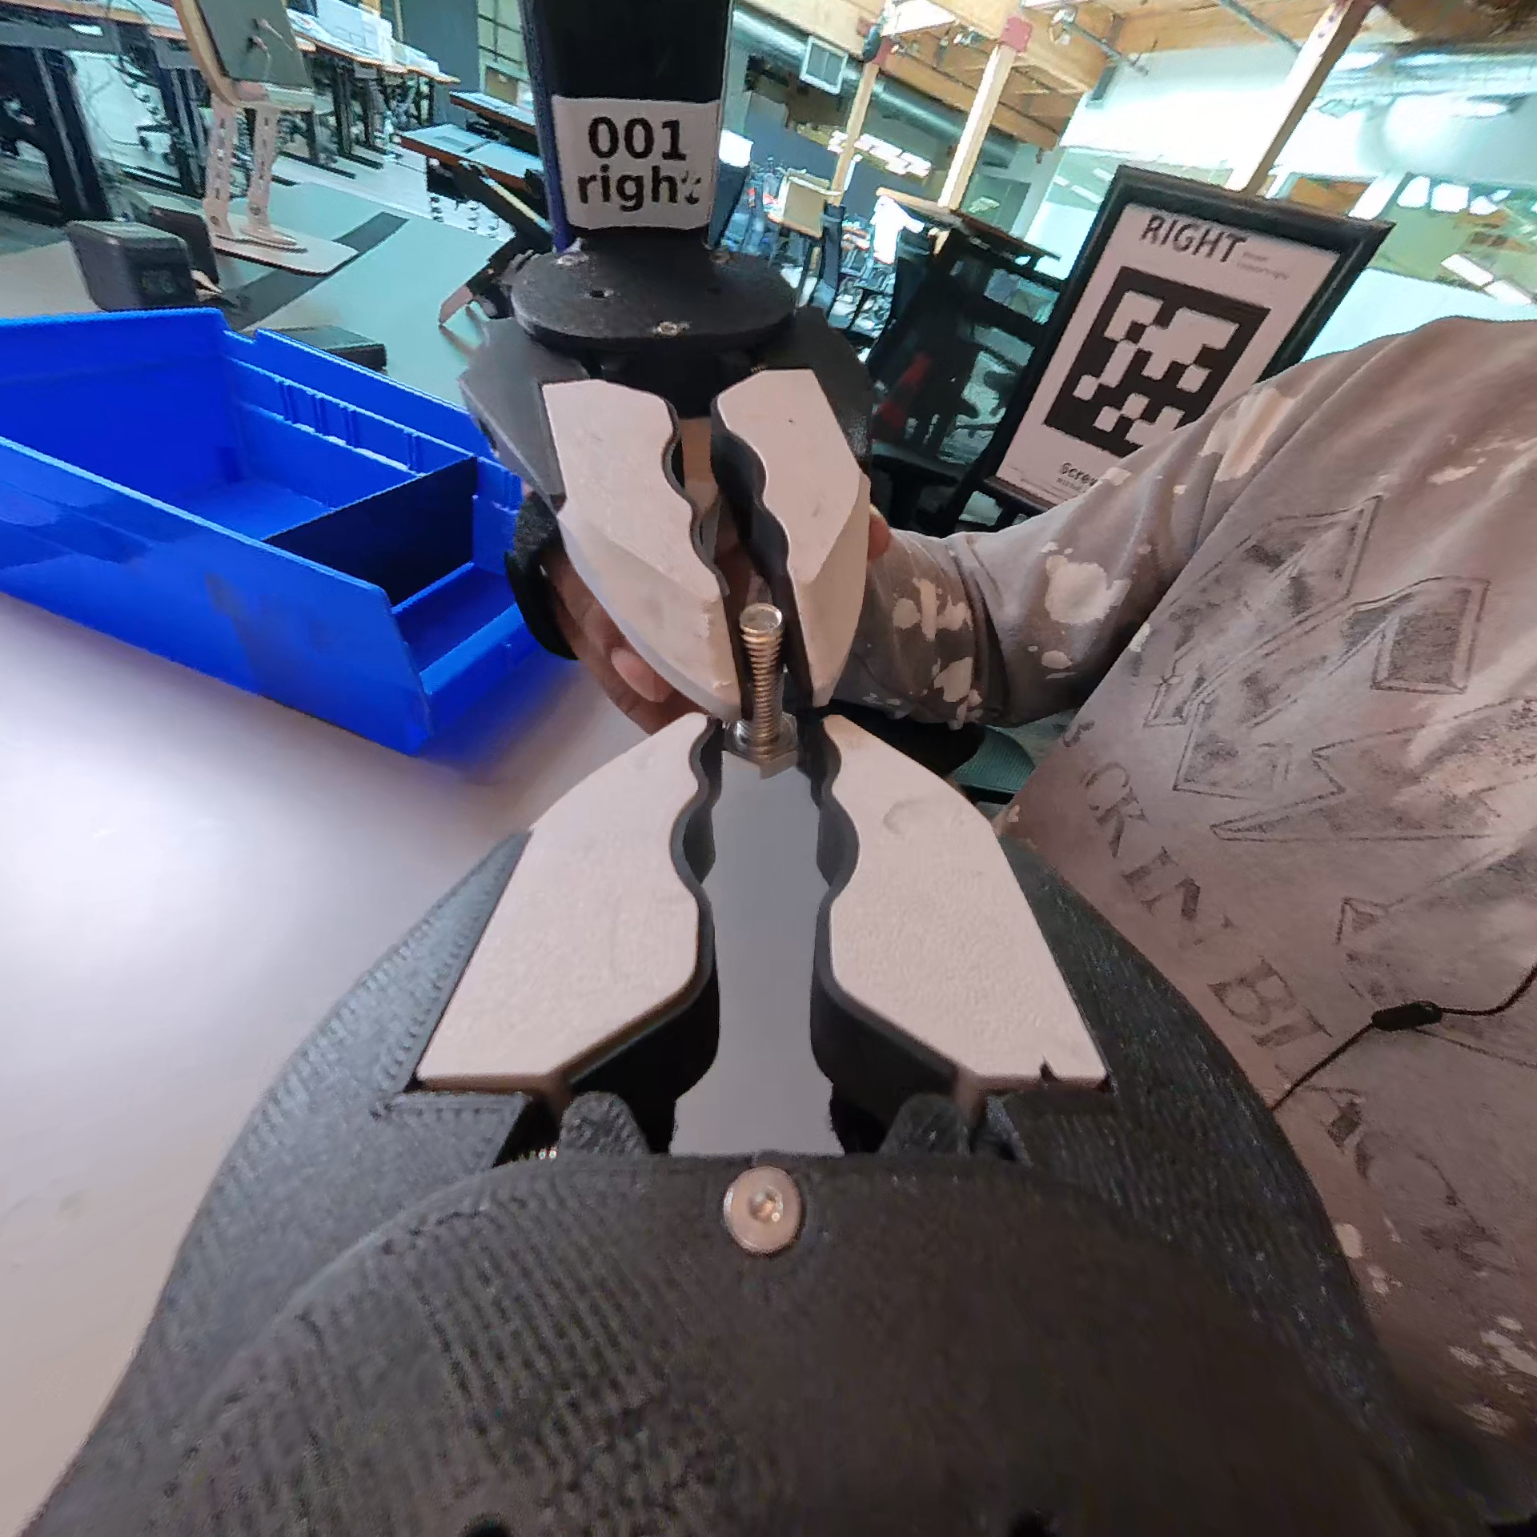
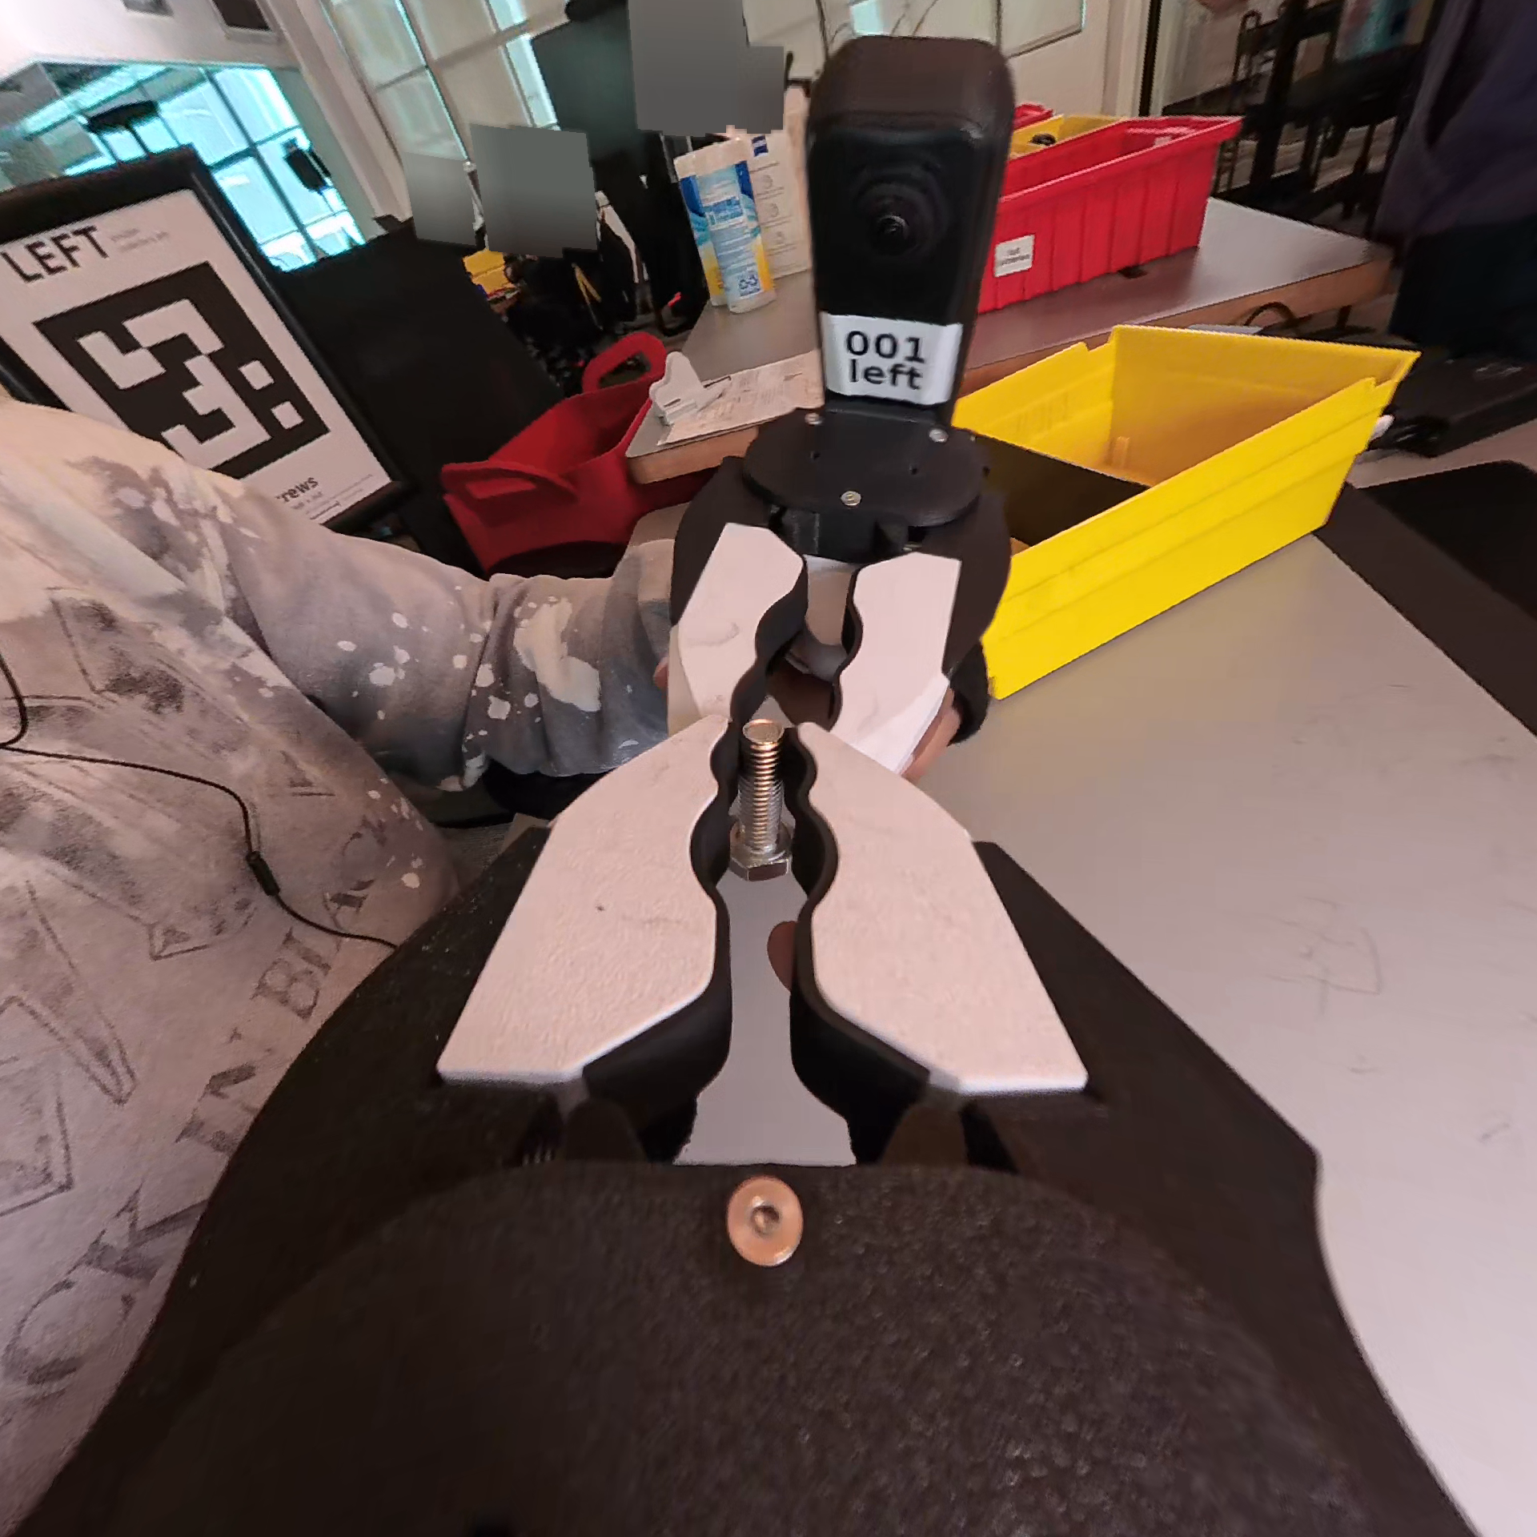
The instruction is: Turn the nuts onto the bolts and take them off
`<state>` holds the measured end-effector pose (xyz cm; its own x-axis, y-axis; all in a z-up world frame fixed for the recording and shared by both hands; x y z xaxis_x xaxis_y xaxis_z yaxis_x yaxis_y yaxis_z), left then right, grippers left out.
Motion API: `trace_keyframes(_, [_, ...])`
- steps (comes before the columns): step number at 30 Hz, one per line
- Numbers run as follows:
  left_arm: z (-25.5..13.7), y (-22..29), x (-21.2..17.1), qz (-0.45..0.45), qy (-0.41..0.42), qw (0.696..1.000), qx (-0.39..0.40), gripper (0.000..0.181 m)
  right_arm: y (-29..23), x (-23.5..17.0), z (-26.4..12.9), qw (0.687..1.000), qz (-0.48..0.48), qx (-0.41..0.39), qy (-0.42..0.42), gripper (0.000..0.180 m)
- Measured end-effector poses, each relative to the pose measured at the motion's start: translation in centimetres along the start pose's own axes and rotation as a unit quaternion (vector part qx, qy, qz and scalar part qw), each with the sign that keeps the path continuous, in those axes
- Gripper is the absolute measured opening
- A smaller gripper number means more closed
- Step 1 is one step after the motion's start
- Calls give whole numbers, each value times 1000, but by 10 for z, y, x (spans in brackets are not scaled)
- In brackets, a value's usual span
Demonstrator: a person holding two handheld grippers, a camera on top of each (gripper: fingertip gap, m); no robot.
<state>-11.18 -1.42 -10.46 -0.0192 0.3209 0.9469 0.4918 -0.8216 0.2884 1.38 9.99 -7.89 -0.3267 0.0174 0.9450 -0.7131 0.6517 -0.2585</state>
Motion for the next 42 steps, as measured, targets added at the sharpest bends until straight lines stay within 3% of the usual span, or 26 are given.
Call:
trace_keyframes(7, [0,0,1,-11,34,999,-18,12,1,-1,0,998,22,41,32,9])
trace_keyframes(17, [-2,-8,4,-20,100,994,27,10,9,3,-7,995,30,-20,94,9])
trace_keyframes(20, [-9,-9,7,-11,113,992,54,10,9,7,-15,992,-1,-53,114,27])
trace_keyframes(23, [-19,-7,12,-2,127,989,74,10,7,6,-21,990,-57,-99,80,30])
trace_keyframes(33, [-22,4,17,31,111,992,40,10,0,-3,6,993,-72,-47,83,18])
trace_keyframes(42, [-31,12,28,60,108,985,119,20,4,-5,10,982,-96,-115,114,17])
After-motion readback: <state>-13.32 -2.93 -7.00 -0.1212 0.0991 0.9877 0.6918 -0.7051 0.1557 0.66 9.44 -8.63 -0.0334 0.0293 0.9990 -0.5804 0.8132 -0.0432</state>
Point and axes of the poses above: each gripper's, where its closed fingertips meet, z out along the fingers, x out of its top, y = z × x across the jaws, the point moved 10 cm from there along -z, back along the fingers
